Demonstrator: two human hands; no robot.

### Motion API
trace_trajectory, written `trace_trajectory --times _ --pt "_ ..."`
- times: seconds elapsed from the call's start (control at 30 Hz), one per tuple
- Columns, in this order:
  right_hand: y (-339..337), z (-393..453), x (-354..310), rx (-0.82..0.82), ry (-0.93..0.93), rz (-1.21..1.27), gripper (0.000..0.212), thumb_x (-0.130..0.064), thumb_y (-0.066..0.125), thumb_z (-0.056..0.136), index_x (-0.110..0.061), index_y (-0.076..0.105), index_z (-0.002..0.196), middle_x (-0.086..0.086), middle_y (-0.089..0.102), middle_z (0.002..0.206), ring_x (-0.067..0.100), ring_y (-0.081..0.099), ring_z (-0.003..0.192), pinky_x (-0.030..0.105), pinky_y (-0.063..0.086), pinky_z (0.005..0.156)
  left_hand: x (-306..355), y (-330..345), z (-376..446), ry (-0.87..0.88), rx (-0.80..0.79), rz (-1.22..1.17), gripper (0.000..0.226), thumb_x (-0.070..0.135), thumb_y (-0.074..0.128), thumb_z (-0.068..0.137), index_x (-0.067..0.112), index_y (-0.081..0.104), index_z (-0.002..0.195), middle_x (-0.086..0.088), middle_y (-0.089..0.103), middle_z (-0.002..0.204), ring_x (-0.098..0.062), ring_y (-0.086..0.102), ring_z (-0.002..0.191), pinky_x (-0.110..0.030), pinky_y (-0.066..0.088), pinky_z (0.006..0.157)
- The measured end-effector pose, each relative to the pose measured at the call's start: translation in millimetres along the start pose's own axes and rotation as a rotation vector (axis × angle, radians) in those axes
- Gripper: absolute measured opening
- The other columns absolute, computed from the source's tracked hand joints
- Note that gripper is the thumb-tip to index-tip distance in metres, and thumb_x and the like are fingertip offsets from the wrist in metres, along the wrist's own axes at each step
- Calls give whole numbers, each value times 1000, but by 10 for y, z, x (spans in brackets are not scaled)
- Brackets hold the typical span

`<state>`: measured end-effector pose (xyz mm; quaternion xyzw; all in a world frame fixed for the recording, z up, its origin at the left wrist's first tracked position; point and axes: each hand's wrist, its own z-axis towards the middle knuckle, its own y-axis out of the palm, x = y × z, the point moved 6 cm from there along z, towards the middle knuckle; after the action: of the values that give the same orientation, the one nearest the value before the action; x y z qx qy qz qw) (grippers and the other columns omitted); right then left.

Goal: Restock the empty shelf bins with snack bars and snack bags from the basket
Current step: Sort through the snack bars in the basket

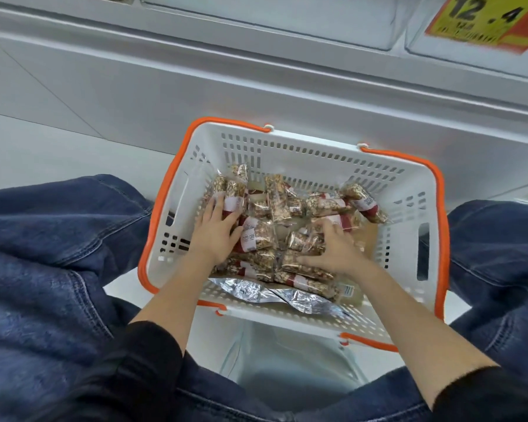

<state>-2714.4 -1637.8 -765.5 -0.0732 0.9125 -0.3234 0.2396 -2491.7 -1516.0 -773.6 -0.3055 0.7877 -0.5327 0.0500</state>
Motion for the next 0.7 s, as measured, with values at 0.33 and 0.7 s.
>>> trace_trajectory --times 0.33,0.7 --pt "320 19 -32 -37 -27 -504 123 -70 71 61 -36 -8 149 7 -3 158 38 8 143 70 11 108 331 -273 -151 128 130 -21 45 35 39 99 19 40 141 -8 20 156 -26 13 145 -46 17 114" --pt "361 124 -69 -110 -38 -409 120 -50 82 63 -32 -1 149 15 11 156 41 20 139 58 25 110 324 -96 -106 210 88 12 21 24 48 94 13 57 109 -6 55 107 -25 51 101 -38 48 78"
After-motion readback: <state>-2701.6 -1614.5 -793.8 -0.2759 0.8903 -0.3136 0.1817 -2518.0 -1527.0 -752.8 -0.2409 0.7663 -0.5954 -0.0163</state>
